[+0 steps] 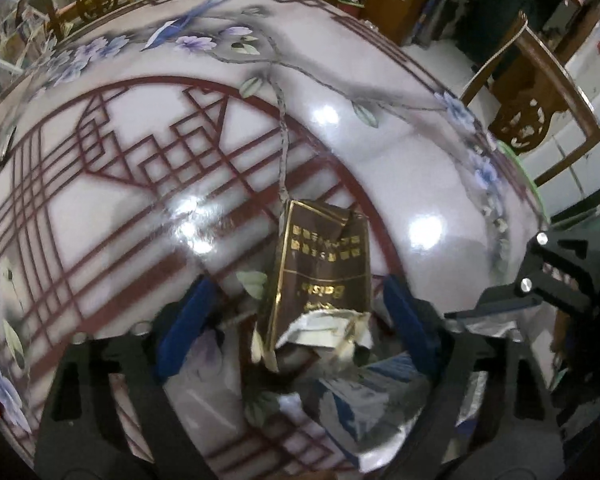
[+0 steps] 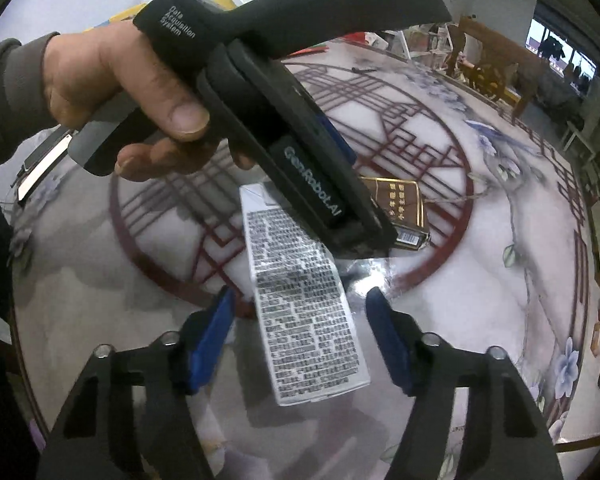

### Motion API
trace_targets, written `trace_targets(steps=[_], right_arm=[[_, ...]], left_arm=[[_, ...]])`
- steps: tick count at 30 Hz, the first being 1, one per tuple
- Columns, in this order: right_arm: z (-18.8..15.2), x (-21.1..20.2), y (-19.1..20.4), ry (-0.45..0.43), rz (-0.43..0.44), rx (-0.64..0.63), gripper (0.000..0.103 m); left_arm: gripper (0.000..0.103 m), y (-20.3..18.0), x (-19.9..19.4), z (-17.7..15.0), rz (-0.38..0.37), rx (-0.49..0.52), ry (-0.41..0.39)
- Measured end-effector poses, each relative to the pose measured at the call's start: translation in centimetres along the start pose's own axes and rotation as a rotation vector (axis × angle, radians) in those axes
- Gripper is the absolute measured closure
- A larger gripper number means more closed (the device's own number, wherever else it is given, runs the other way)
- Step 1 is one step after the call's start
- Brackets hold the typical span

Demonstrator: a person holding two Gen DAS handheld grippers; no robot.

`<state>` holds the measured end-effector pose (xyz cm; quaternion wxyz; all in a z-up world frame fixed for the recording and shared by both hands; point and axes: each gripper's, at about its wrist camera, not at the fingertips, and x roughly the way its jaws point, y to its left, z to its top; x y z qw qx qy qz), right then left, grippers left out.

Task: Collect trash
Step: 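Grasp the gold snack wrapper with the left tool while the right tool grasps the milk carton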

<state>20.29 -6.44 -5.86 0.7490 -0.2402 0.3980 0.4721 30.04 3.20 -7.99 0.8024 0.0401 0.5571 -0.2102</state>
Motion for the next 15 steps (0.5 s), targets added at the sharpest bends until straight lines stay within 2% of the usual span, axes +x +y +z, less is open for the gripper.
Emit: trace_targets(steps=[2,6,15], right_arm=[[-0.1,0.2,-0.2,0.005,0.002,0.004,0.055],[-0.3,0.1,0.1,0.001,0.015,-0.014,0.066],[-1.3,-0.6,1.3,0.017,0.036,-0.026,0.067]], left_arm=[[0.029,-0.2,0.0,0.1,0.006,0.017,-0.006],[0.054,-0.2,-0.3,0.0,0.002,0.022,-0.023],[0.055,-0.9,-0.9,-1.5,0.037,0.055,-0.052]])
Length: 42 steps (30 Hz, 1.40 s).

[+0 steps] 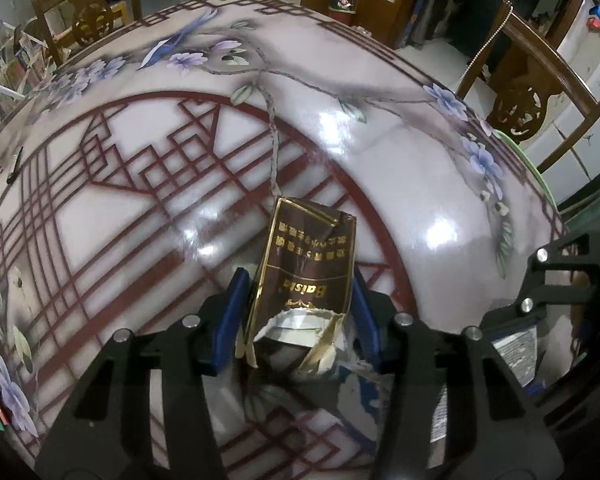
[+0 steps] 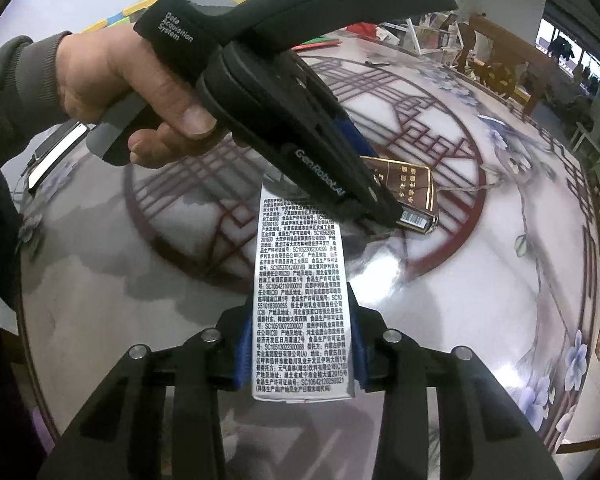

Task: Collect trash
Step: 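Grasp the gold snack wrapper with the left tool while the right tool grasps the milk carton, then carry the gold wrapper and milk carton over the red bin with both tools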

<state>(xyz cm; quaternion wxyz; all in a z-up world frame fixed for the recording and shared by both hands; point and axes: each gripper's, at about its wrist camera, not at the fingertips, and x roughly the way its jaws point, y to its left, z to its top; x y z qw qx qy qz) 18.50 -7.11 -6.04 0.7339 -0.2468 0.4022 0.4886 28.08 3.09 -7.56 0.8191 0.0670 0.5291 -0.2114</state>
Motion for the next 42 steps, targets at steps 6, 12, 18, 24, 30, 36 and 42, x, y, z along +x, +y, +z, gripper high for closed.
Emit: trace_targets(steps=[6,12,18,24,30,36,42], right_arm=[[-0.9,-0.5,1.3,0.018,0.003,-0.03,0.067],[-2.1,-1.3,1.6,0.031,-0.009,-0.021,0.067],[-3.4,-3.2,0.9,0.027,-0.039,0.032,0.067],[-4.8,-6.1,-0.2,0.011,-0.102,0.109,0.067],[-6.8,-9.6,-2.3,-0.022,-0.166,0.22,0.067],[-9.2,-13.2,-4.1,-0.051,-0.228,0.31,0.067],[-12.2,-17.0,-6.0,-0.095,-0.28,0.4,0.067]], left_arm=[[0.055,0.8,-0.8,-1.4,0.023,-0.043,-0.004],[0.055,1.1,-1.8,-2.5,0.035,-0.077,-0.008],[0.056,0.7,-4.0,-3.6,0.052,-0.099,-0.029],[0.055,-1.2,-6.8,-4.2,0.064,-0.093,-0.052],[0.055,-4.7,-8.9,-4.1,0.046,-0.054,-0.075],[0.056,-9.0,-9.8,-3.0,0.002,-0.009,-0.096],[0.055,-13.9,-9.5,-0.7,-0.044,0.046,-0.116]])
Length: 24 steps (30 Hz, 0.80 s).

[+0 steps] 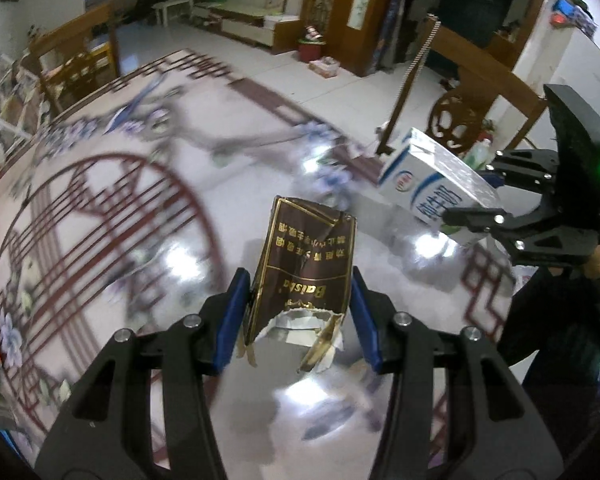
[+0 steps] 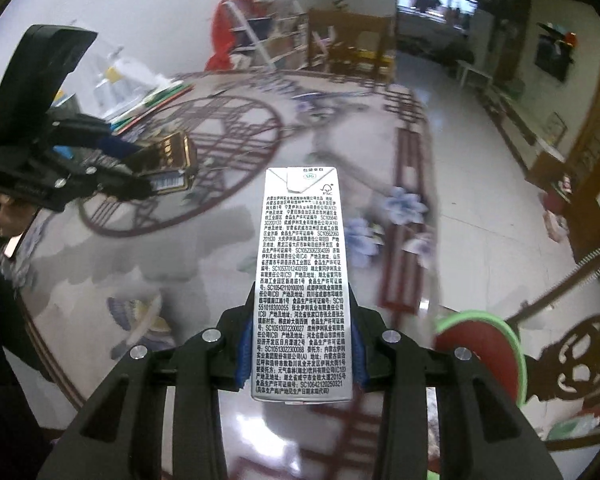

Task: Collect trash
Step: 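Carry the gold wrapper and milk carton over the red bin with both tools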

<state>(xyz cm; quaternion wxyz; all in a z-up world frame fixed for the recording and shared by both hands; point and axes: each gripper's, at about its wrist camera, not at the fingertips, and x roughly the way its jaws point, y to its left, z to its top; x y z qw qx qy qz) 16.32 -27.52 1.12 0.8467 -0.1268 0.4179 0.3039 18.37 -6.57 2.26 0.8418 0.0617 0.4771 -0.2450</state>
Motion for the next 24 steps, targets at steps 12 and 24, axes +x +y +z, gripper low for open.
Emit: trace_targets(steps=[12,24], right_arm=[[-2.0,-4.1,-6.7,-0.06,-0.078,0.133,0.067],[-5.2,-6.2,-14.3,-0.072,-0.178,0.312,0.067]], left_arm=[[0.055,-8.0,3.4,5.7,-0.098,0.089,-0.016],[0.055,-13.8,8.1,9.5,-0.192,0.089,-0.02]])
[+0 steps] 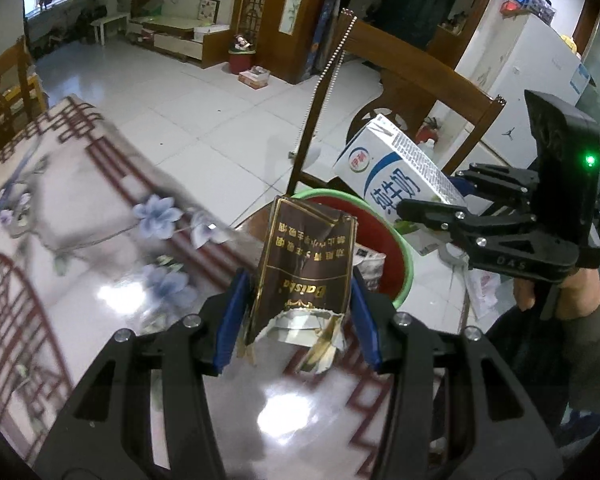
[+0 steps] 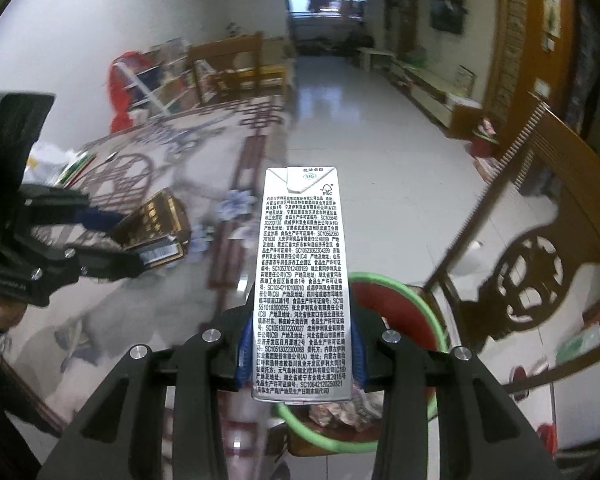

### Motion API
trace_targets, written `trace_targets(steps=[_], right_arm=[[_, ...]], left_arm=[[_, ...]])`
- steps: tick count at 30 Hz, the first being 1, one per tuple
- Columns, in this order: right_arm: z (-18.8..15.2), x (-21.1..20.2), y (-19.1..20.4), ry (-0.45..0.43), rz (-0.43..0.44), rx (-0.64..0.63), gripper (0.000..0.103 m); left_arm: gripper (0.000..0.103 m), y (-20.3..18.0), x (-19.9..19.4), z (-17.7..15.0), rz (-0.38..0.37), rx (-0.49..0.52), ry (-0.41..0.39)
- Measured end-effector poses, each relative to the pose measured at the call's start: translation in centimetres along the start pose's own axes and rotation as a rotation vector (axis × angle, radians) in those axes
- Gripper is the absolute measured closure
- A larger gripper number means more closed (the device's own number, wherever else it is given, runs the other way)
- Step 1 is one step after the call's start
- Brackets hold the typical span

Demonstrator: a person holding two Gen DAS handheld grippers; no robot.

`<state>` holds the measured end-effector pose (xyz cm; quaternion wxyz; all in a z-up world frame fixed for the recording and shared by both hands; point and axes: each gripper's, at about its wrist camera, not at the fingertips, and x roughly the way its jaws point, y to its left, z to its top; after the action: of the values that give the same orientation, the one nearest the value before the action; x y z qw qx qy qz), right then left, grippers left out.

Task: Collect trash
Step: 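Carry the gold wrapper and milk carton over the red bin with both tools, then open both tools to drop the gold wrapper and milk carton into the bin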

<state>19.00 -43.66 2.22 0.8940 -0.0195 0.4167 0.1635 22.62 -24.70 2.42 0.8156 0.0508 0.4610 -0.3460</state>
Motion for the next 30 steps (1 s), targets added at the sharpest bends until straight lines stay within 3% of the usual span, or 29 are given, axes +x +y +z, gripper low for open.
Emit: trace_targets(steps=[10,21,23,24,25,26,27,28,30], right_arm=[[-2.4,1.1,-7.6,0.07,-0.057,0.243,0.067],[-3.6,1.8,-8.9,0.122,-0.073,0.301,0.067],[-3.6,2.1,-8.9,0.129,-0.08,0.297,0.065],[-3.6,2.2,-8.9,0.132,-0.089,0.298,0.065],[-3.6,2.3,-9.0,0.134,-0.088,0.3,0.065],[-3.6,2.3,-9.0,0.133,-0.088,0.302,0.056],[-3.6,2.3,-9.0,0.13,-0.096,0.304,0.036],[-3.5,2.2,-8.9,0.125,-0.111,0.306,0.026],[-3.2,1.7,-8.8,0.097,-0.132,0.304,0.021]], left_arm=[[0.055,-3.2,5.1,2.2,-0.037,-0.034,0.012],[0.054,-3.8,9.4,3.2,-0.099,-0.148,0.068],[0.043,-3.7,9.7,3.2,-0.096,-0.163,0.073],[0.027,-3.6,9.7,3.3,-0.097,-0.172,0.072],[0.021,-3.7,9.8,3.3,-0.097,-0.177,0.067],[0.02,-3.6,9.8,3.3,-0.093,-0.181,0.063],[0.017,-3.5,9.8,3.3,-0.091,-0.184,0.062],[0.014,-3.4,9.7,3.2,-0.087,-0.19,0.061],[0.008,-2.7,9.1,2.9,-0.075,-0.206,0.048]])
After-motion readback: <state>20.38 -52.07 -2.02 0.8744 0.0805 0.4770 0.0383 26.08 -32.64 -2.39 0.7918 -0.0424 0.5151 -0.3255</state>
